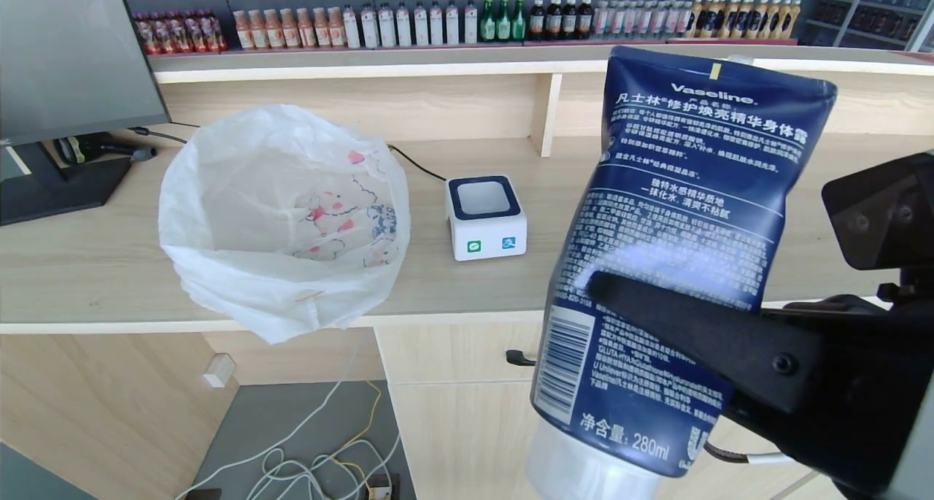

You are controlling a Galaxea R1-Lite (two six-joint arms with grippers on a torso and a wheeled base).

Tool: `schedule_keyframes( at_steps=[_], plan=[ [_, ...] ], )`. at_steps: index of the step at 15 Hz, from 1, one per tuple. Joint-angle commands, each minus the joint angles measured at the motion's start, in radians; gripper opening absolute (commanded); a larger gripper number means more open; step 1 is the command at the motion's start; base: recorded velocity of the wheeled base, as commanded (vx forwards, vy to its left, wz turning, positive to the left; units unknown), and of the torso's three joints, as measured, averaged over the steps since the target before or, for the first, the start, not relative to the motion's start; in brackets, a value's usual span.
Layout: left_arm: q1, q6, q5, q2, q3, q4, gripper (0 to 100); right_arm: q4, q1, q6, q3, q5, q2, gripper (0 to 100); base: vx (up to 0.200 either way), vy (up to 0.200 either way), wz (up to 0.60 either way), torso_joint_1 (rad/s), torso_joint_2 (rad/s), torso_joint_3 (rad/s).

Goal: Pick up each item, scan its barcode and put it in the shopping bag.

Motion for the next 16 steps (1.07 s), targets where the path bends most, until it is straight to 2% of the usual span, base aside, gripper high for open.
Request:
schedule_keyframes(
  at_steps=[1,16],
  plan=[
    [0.000,0.000,0.000,0.000,0.000,0.000,100,-0.020,0.000,-0.002,0.008,0.000,0.005,0,0.000,0.000,0.00,0.000,0.00,0.000],
    [0.000,0.000,0.000,0.000,0.000,0.000,100,-0.092,0.049,-0.015,0.013,0.000,0.010,0,0.000,0.000,0.00,0.000,0.00,0.000]
  ],
)
